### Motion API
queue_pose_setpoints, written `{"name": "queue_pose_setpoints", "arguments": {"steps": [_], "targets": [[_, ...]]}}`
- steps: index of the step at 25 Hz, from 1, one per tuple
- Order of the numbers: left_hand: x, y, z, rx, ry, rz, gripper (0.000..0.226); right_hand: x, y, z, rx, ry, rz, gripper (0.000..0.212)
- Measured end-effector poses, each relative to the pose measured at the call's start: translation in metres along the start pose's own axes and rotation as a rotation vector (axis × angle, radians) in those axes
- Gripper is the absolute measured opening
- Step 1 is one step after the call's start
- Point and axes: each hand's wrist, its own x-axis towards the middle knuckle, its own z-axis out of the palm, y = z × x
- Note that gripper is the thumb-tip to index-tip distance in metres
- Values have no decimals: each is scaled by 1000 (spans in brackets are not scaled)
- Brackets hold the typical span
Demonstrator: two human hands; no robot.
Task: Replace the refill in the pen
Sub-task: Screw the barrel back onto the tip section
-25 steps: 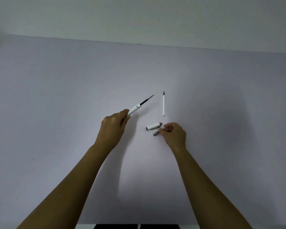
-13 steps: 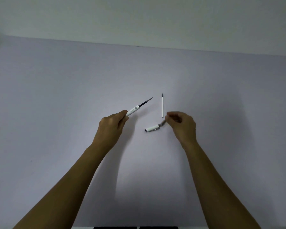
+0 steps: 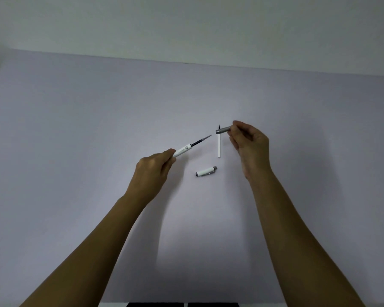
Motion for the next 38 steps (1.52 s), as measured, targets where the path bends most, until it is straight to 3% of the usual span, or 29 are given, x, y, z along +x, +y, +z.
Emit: {"name": "queue_pose_setpoints", "arguments": {"steps": [13,20,24,27,30,38], "targets": [[8,0,-4,22,-5,40,8,-4,6,8,-99,-122,-16,13],[12,0,-11,10,-22,88,13,-12,7,7,-469,-357,-233,15],[14,0,-16,19,-14,111,15,-14,8,7,-607,-386,-386,5],[13,3,-17,30,-16,132,15,-14,8,11,-684,-337,-405,18],[11,6,-18,31,-14,143,13,-18,9,14,-603,-320,-392,2],[6,8,-21,27,26,160,13,-21,8,10,-632,-385,-371,15]]}}
